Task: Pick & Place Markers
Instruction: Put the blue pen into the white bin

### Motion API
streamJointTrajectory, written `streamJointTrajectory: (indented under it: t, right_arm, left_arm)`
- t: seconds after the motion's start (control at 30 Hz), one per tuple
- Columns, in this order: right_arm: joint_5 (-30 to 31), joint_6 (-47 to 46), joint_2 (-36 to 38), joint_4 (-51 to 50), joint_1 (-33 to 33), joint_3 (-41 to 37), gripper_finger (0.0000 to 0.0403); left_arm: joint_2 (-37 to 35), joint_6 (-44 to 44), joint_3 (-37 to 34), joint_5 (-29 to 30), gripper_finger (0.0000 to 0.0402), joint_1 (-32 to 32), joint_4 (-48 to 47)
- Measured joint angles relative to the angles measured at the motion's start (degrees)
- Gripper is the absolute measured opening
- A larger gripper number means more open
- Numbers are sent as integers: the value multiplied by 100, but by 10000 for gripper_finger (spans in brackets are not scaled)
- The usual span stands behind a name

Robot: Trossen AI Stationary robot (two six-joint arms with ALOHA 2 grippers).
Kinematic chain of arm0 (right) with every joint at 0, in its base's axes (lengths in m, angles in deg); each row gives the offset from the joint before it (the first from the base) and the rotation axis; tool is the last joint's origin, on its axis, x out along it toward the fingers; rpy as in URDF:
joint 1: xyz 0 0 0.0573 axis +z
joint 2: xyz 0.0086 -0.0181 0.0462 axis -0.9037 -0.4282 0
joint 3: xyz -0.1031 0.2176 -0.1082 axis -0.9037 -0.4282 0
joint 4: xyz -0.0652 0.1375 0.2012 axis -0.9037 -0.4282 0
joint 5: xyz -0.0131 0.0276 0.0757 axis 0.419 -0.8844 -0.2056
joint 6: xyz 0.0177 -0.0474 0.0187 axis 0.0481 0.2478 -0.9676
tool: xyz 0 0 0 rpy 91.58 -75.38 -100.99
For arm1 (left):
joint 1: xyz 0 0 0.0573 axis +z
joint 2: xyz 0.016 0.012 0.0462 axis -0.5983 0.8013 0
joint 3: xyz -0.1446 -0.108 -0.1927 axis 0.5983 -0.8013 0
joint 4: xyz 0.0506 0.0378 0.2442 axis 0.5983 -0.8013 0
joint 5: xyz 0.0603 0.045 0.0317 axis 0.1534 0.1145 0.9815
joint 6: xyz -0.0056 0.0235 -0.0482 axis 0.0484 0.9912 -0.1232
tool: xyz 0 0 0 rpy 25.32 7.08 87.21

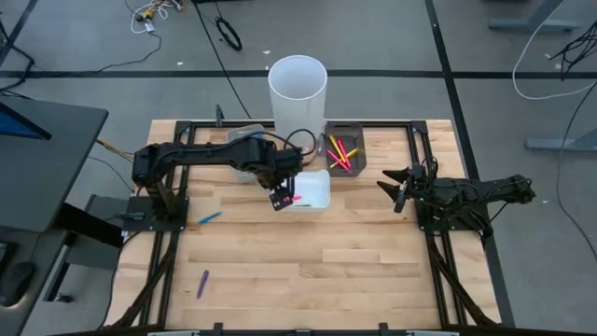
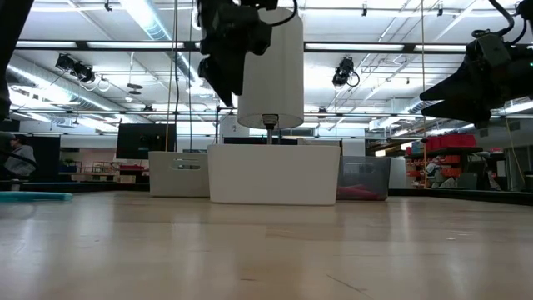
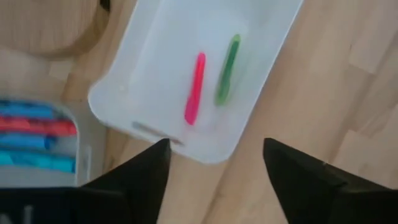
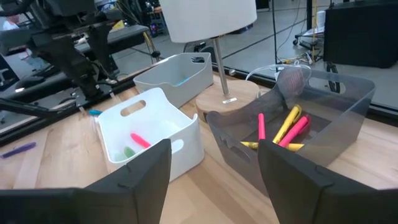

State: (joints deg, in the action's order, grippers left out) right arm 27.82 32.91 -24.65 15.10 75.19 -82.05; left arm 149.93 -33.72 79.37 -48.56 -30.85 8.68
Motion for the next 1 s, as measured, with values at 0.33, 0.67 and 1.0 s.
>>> streamJointTrajectory:
  t: [0.33,0.67,1.0]
  right_arm:
    - [0,0,0,-2,-1,0,242]
    - [0,0,1,-1,-1,0,242]
    - [0,-2,0,-4,-1,0,242]
  left_arm:
    - [-591,-592,-1392,-415,298,-8,31]
    - [-1543,-732,-2552,-429,298,-134,83]
    - [-2288,-647,-3625,-916,298,-85,33]
